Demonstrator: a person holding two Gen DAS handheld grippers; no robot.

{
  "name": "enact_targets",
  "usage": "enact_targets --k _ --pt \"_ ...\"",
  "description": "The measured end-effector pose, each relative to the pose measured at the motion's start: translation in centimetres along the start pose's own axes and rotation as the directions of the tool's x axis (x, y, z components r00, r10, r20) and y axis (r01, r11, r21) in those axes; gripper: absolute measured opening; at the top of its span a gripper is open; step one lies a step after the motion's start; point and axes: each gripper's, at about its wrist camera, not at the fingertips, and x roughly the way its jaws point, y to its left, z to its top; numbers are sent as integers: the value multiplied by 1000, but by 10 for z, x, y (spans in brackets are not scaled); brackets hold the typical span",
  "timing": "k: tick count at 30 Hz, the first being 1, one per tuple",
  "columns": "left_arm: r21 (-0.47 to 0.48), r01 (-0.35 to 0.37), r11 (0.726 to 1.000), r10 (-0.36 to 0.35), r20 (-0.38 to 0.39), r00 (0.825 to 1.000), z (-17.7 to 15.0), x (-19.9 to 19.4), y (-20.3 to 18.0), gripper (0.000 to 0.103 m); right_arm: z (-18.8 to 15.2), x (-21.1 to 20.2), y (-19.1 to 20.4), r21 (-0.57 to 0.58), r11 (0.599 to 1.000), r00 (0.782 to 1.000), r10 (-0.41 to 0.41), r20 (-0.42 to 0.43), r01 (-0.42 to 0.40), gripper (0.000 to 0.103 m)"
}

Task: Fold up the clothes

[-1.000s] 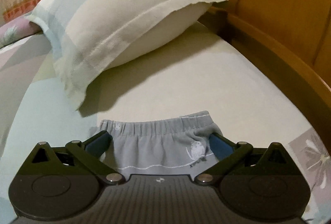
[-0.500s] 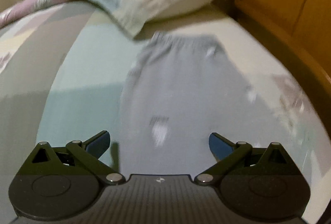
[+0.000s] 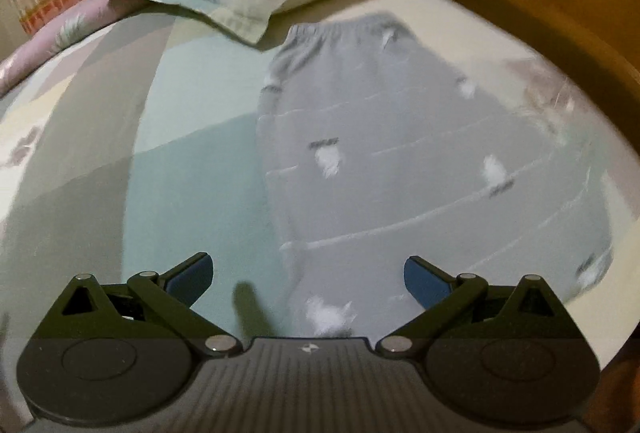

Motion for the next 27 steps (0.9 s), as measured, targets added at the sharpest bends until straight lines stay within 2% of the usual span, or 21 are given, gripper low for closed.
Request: enact_targets --k 6,9,12,16,27 --pt "2 -6 1000 6 5 1000 1 -5 -4 95 -3 -16 0 46 999 999 7 50 -9 103" --pt "2 0 1000 0 3 1000 1 -6 -6 95 -8 -11 1 63 997 999 44 23 -46 103" --pt "8 1 1000 -1 6 1000 1 -9 -9 95 -11 -8 7 52 998 999 41 6 -41 103" --pt "3 2 1000 -2 20 1000 3 -15 -10 95 -12 -24 10 59 996 997 65 38 -67 103" --pt "-21 39 999 -38 70 997 10 -41 -16 95 -35 -88 33 7 1000 991 -26 131 26 103"
